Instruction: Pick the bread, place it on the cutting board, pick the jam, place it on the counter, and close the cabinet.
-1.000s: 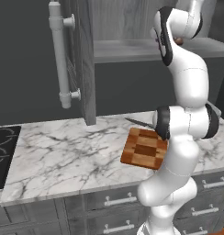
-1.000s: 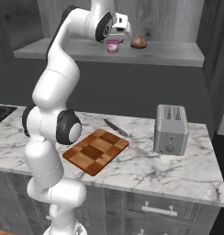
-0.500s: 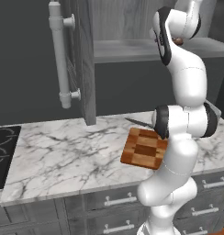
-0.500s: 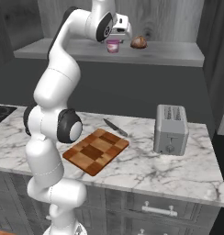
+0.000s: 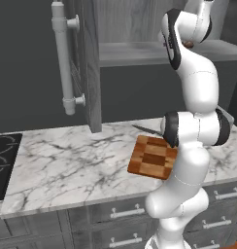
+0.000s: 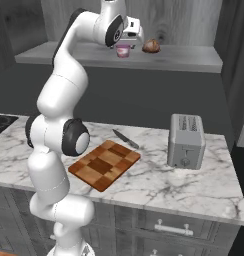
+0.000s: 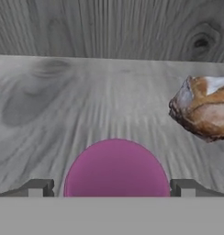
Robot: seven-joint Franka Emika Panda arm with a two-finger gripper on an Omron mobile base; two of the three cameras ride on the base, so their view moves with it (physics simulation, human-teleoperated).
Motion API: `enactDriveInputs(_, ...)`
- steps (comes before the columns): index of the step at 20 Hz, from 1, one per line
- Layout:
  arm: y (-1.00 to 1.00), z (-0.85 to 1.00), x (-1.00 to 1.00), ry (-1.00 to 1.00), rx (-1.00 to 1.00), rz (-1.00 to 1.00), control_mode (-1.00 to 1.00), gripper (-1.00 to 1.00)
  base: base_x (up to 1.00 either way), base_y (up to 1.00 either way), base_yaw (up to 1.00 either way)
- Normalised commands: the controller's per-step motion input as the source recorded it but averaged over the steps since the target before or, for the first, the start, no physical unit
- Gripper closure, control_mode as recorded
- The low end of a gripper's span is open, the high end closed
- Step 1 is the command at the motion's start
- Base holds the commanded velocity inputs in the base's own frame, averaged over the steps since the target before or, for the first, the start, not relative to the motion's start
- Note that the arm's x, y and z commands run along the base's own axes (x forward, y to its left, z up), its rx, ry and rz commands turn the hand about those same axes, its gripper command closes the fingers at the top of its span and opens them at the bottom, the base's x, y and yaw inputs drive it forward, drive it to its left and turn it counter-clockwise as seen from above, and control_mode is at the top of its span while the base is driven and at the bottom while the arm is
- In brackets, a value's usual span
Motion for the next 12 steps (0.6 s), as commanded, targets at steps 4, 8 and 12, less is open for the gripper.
enactDriveInputs(4, 0.0, -0.13, 0.05, 0.0, 0.0, 0.0, -1.0, -1.0, 0.0, 0.0, 0.0)
enactDriveInputs(8, 0.0, -0.14, 0.06, 0.0, 0.0, 0.0, -1.0, -1.0, 0.0, 0.0, 0.0)
enactDriveInputs(12, 0.0, -0.03, 0.18, 0.0, 0.0, 0.0, -1.0, -1.0, 0.0, 0.0, 0.0)
